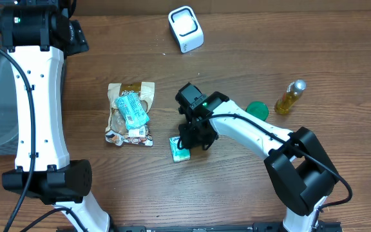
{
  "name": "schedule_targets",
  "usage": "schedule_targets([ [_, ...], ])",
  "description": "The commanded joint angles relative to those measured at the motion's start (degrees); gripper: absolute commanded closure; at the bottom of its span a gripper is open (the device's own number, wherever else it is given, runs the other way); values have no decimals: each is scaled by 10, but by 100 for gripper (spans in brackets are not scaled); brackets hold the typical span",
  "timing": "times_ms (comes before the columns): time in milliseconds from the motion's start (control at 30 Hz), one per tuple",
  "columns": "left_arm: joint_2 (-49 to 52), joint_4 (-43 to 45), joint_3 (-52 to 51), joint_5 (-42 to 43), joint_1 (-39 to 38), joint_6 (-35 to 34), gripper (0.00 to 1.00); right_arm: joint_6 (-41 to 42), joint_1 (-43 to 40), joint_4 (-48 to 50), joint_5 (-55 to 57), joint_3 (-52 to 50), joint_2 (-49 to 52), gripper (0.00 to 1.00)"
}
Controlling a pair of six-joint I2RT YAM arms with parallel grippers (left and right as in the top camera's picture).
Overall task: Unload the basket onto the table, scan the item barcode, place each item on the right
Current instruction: 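Lower the right gripper onto the Kleenex pack, then close the right gripper on the Kleenex pack's end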
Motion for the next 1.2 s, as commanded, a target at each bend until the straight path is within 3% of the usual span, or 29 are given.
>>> schedule_targets([
  [0, -3, 1, 11, 2, -1, 10, 0, 5, 2, 14, -6, -15, -1, 62],
  [1000, -3, 1, 11, 2, -1, 10, 1, 42, 3, 214, -7, -119, 0, 67],
  [1167, -3, 1, 11, 2, -1, 10, 0, 72, 2, 236, 68, -121, 0, 67],
])
